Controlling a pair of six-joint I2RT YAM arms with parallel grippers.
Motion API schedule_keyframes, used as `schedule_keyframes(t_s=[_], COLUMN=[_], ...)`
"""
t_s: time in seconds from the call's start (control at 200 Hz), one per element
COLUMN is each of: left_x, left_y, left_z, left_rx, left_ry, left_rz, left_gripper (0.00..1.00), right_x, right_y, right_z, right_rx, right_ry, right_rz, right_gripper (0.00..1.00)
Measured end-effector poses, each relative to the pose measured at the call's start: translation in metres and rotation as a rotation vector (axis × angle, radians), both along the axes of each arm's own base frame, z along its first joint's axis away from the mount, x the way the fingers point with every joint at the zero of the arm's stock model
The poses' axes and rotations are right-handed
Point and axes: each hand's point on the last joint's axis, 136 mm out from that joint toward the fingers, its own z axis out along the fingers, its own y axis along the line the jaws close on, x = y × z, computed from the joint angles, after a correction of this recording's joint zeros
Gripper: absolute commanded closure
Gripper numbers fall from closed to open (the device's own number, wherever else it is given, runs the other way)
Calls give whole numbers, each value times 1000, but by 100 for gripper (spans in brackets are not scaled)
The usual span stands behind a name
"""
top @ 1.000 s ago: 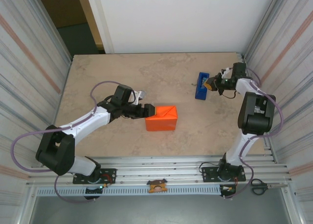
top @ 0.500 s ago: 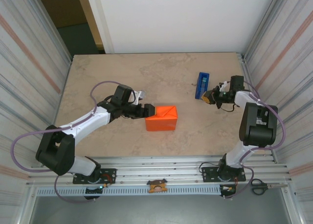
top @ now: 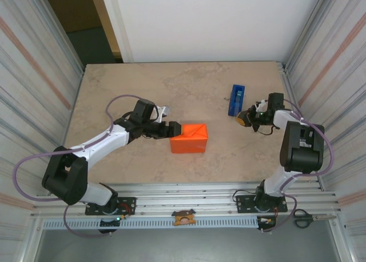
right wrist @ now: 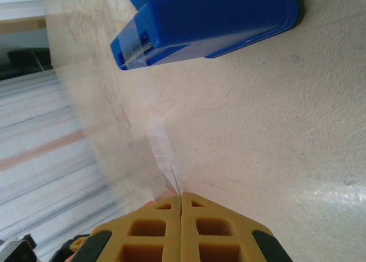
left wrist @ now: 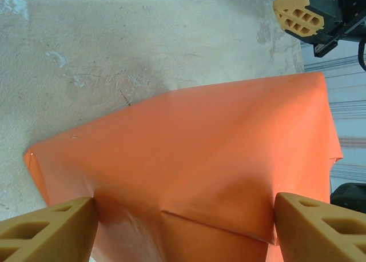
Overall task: Wrap the gift box in paper
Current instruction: Tear off the tape with the cutter.
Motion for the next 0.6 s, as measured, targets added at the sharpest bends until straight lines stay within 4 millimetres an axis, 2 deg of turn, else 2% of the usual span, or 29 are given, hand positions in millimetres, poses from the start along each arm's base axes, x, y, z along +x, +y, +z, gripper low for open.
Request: schedule_keyframes(t_s=[0.271, 0.596], left_x=[2, 2], left_y=[-1, -2], left_z=[0, -1], left_rx=[-5, -5], left_ry=[-5, -3], left_rz=[-1, -3], left_gripper=[21, 21], right_x=[15, 30], right_y=[-8, -25], right_z=[-40, -48], right_rx=[-90, -228], right_ry=[15, 20], right_rz=[3, 4], right_gripper=[100, 100])
